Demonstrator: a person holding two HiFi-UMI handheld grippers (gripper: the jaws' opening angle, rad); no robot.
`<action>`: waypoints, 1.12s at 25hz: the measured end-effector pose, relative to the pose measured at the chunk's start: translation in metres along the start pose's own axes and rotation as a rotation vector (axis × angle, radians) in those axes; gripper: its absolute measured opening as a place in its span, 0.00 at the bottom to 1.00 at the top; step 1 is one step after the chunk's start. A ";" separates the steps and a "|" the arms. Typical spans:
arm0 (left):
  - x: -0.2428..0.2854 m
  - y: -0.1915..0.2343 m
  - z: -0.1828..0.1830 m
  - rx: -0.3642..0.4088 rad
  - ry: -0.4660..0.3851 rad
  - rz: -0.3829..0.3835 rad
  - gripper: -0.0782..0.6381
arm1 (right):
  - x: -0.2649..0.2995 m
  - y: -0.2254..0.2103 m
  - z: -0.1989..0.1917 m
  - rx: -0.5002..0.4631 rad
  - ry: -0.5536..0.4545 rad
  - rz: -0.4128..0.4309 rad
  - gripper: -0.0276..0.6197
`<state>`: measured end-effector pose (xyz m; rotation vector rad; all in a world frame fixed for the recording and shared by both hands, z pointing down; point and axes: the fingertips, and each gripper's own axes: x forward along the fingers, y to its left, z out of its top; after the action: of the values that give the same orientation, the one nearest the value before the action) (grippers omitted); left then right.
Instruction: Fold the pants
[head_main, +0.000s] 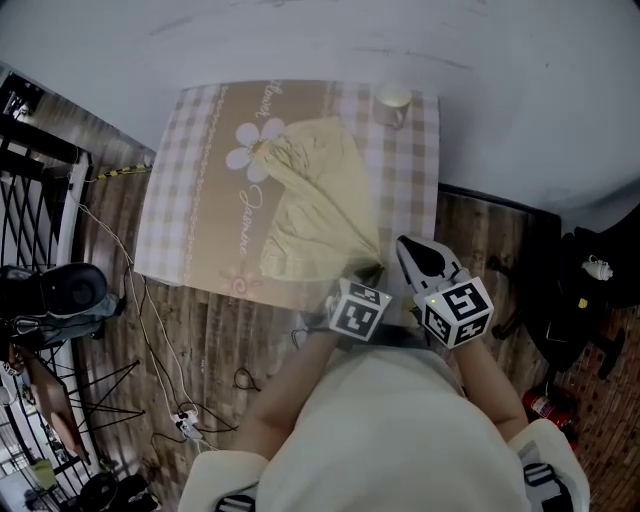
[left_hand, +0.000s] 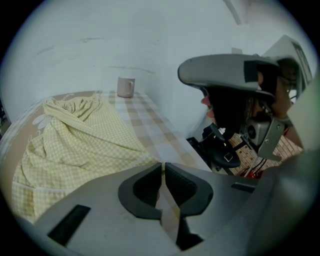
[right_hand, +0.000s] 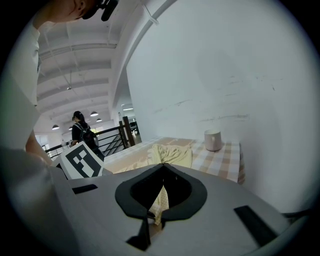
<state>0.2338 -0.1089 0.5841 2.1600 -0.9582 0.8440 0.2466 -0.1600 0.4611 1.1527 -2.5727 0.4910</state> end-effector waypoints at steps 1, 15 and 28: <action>0.000 0.000 -0.001 -0.001 0.002 -0.005 0.14 | 0.001 0.000 0.001 -0.003 0.001 -0.001 0.04; -0.028 0.046 0.023 -0.056 -0.052 -0.059 0.23 | 0.056 -0.001 0.048 -0.090 -0.020 -0.008 0.04; -0.101 0.213 0.053 -0.261 -0.224 0.156 0.19 | 0.178 0.056 0.076 -0.271 0.037 0.112 0.04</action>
<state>0.0273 -0.2240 0.5349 2.0001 -1.2873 0.5195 0.0808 -0.2746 0.4500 0.9027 -2.5825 0.1765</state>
